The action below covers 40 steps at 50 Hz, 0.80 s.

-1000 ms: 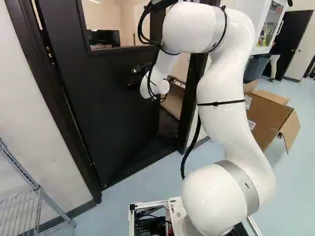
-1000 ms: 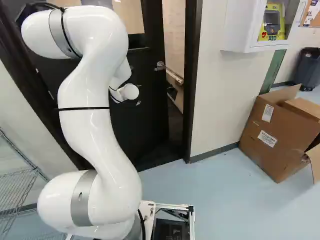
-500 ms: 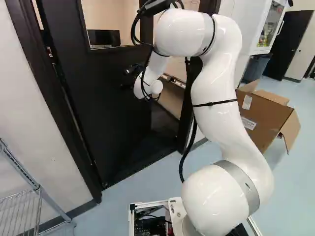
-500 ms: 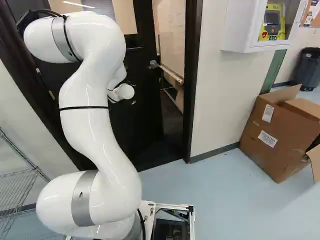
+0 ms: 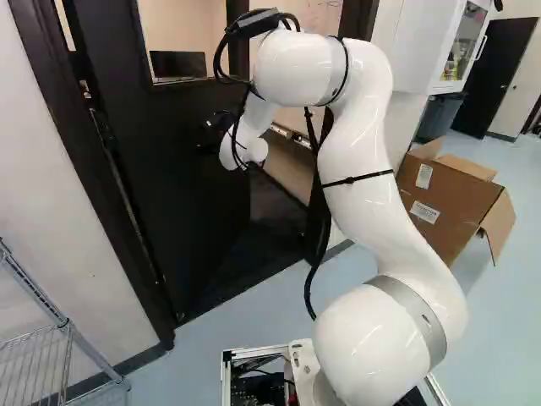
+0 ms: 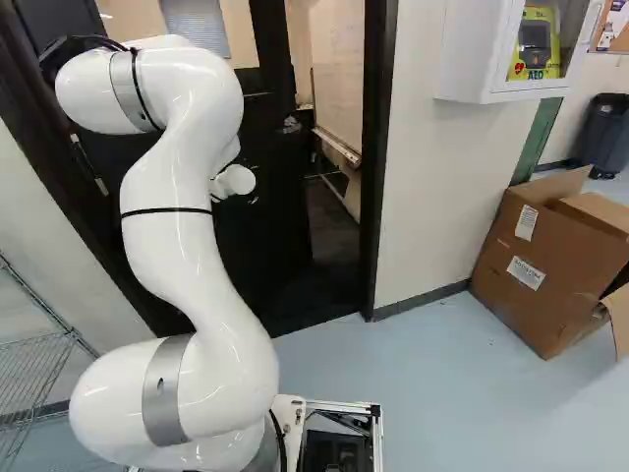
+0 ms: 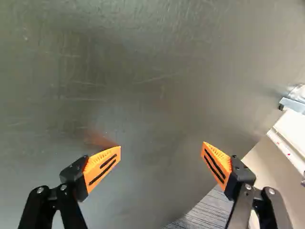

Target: Open the door and move inside

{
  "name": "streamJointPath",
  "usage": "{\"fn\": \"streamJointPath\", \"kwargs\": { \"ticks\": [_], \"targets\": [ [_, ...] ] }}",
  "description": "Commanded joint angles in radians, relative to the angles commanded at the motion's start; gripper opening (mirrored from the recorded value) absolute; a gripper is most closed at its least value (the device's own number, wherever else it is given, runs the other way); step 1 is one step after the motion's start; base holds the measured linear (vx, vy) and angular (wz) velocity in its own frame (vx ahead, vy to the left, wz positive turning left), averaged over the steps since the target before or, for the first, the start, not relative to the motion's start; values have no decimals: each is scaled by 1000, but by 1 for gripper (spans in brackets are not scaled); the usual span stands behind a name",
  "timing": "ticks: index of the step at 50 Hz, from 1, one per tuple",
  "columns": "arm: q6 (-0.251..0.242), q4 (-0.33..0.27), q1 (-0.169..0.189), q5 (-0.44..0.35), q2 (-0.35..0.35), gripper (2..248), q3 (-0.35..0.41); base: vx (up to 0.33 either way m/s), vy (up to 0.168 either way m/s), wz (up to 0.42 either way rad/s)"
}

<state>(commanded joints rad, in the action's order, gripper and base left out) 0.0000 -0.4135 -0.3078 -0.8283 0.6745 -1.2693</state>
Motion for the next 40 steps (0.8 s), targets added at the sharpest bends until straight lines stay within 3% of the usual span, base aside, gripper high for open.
{"fn": "streamJointPath", "kwargs": {
  "ticks": [17, 40],
  "targets": [
    [0, 0, -31, 0, 47, 247, -65, 0, 0, 0],
    [0, 0, -31, 0, 43, 247, -59, 0, 0, 0]
  ]
}}
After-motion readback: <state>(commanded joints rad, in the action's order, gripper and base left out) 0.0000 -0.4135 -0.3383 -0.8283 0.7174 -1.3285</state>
